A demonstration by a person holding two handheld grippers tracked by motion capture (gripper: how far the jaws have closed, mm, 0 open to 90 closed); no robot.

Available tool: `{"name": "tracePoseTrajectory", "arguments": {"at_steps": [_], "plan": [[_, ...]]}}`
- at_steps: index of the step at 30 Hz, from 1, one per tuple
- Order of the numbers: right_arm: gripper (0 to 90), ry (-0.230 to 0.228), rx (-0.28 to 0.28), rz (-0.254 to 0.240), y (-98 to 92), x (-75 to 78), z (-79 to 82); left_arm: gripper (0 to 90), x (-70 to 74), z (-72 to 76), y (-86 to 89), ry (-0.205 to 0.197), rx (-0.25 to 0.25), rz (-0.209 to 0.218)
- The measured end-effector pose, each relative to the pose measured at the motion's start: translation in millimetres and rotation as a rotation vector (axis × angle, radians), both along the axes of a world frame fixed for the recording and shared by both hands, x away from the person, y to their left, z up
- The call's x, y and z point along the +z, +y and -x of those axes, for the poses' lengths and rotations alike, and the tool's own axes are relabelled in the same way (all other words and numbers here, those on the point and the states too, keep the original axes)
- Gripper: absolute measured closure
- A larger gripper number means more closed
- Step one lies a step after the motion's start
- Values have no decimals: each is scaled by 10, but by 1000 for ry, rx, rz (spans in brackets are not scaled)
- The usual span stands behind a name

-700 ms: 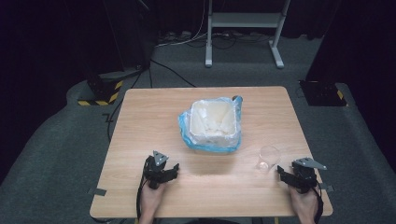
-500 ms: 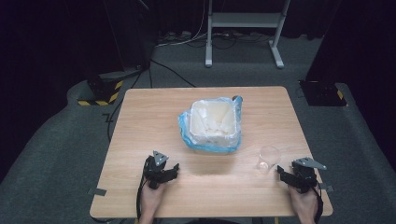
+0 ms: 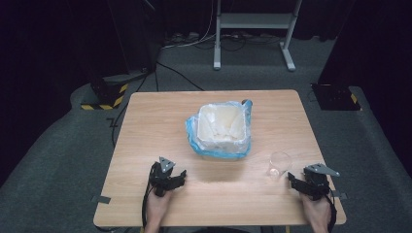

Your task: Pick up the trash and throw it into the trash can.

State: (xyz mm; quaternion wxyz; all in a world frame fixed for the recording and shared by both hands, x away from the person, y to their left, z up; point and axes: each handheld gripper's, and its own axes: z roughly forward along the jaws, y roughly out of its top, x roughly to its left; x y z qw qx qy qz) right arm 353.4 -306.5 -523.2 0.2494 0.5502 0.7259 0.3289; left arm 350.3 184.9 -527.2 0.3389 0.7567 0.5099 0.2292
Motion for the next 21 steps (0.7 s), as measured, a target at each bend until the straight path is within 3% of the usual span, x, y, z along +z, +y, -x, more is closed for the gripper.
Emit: {"name": "tracePoseTrajectory", "arguments": {"at_steps": [10,21], "plan": [[342,-5,-7,15,18,-1,1,301,0,0,0,0,0,0],[446,-14,-3,-32,-8,30,47,301,0,0,-1,1,0,2]]}}
